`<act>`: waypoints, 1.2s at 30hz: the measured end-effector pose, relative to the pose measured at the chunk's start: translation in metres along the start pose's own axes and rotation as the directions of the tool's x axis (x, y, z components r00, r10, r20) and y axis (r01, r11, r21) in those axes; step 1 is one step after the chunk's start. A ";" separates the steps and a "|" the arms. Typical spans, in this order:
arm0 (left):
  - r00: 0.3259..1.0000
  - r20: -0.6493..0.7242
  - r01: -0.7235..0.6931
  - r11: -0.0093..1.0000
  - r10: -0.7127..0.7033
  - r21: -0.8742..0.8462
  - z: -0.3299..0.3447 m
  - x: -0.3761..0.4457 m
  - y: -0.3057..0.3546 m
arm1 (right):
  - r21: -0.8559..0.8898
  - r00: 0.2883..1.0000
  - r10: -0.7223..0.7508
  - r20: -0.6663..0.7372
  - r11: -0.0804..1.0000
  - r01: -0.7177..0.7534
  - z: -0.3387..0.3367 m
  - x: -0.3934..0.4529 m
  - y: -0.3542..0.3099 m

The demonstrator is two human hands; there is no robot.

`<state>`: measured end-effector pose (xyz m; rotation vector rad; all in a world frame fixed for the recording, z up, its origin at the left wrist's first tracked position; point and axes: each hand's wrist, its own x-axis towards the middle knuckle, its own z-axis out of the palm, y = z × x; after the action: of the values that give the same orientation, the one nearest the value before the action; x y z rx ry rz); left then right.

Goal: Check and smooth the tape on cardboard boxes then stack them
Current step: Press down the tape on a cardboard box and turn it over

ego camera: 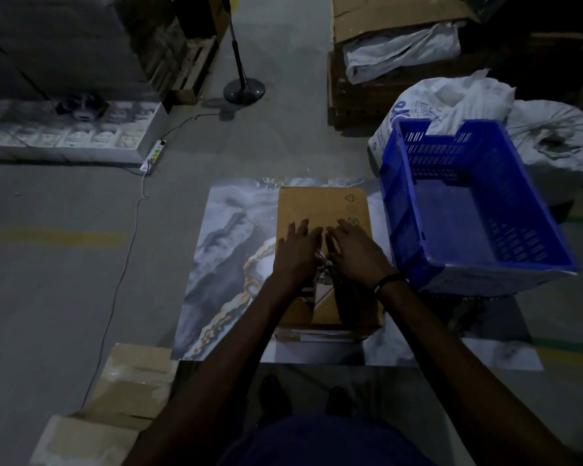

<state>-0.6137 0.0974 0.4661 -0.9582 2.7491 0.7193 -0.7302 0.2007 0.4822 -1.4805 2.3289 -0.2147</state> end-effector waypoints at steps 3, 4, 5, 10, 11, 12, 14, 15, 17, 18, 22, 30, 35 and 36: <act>0.991 0.130 -0.018 1.000 0.016 0.017 -0.002 0.023 -0.003 | -0.010 0.998 0.035 0.049 0.999 -0.034 0.006 0.018 0.003; 0.989 0.148 -0.015 1.000 0.010 0.027 -0.001 0.027 -0.004 | -0.029 0.997 0.043 0.066 0.999 -0.041 0.010 0.020 0.005; 0.988 0.154 -0.013 0.999 0.007 0.039 0.000 0.029 -0.005 | -0.048 0.995 0.052 0.079 0.998 -0.049 0.015 0.022 0.006; 0.995 0.093 -0.022 1.000 0.021 0.009 0.007 0.021 -0.005 | -0.062 0.998 0.054 0.033 0.997 -0.052 0.029 0.017 0.006; 0.997 0.080 -0.019 1.000 0.020 -0.010 0.009 0.017 -0.005 | -0.031 0.999 0.050 0.021 0.998 -0.049 0.029 0.014 0.007; 0.997 0.070 -0.013 1.000 0.015 -0.020 0.011 0.012 -0.004 | -0.004 0.999 0.044 0.013 0.999 -0.044 0.029 0.011 0.008; 0.998 0.062 0.001 1.000 0.001 -0.025 0.018 0.001 -0.004 | 0.009 0.999 0.033 0.010 0.999 -0.033 0.033 0.003 0.010; 0.999 0.049 0.002 1.000 -0.001 -0.029 0.023 -0.004 -0.003 | 0.006 0.999 0.033 0.011 0.999 -0.033 0.037 -0.001 0.010; 1.000 0.014 -0.007 1.000 0.007 -0.021 0.030 -0.009 -0.004 | 0.006 1.000 0.029 -0.006 1.000 -0.029 0.045 -0.008 0.010; 1.000 0.003 -0.011 1.000 0.011 -0.010 0.031 -0.010 -0.003 | 0.013 1.000 0.022 -0.022 1.000 -0.021 0.047 -0.011 0.009; 0.998 -0.047 -0.042 0.999 0.043 0.011 0.035 -0.018 -0.007 | 0.035 0.997 0.017 -0.080 0.999 -0.014 0.048 -0.014 0.017; 0.936 -0.352 -0.024 1.000 0.029 0.019 0.079 -0.050 -0.009 | 0.613 0.956 0.279 -0.095 0.773 -0.165 0.063 -0.035 0.045; 0.942 -0.335 -0.019 1.000 0.019 0.003 0.079 -0.049 -0.009 | 0.645 0.954 0.273 -0.120 0.752 -0.134 0.062 -0.031 0.047; 0.944 -0.329 -0.016 1.000 0.015 0.000 0.078 -0.048 -0.009 | 0.642 0.955 0.269 -0.127 0.756 -0.128 0.062 -0.031 0.048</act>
<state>-0.5717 0.1554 0.4077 -1.1532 3.0424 0.6125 -0.7349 0.2533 0.4166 -0.8939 2.2115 -1.0307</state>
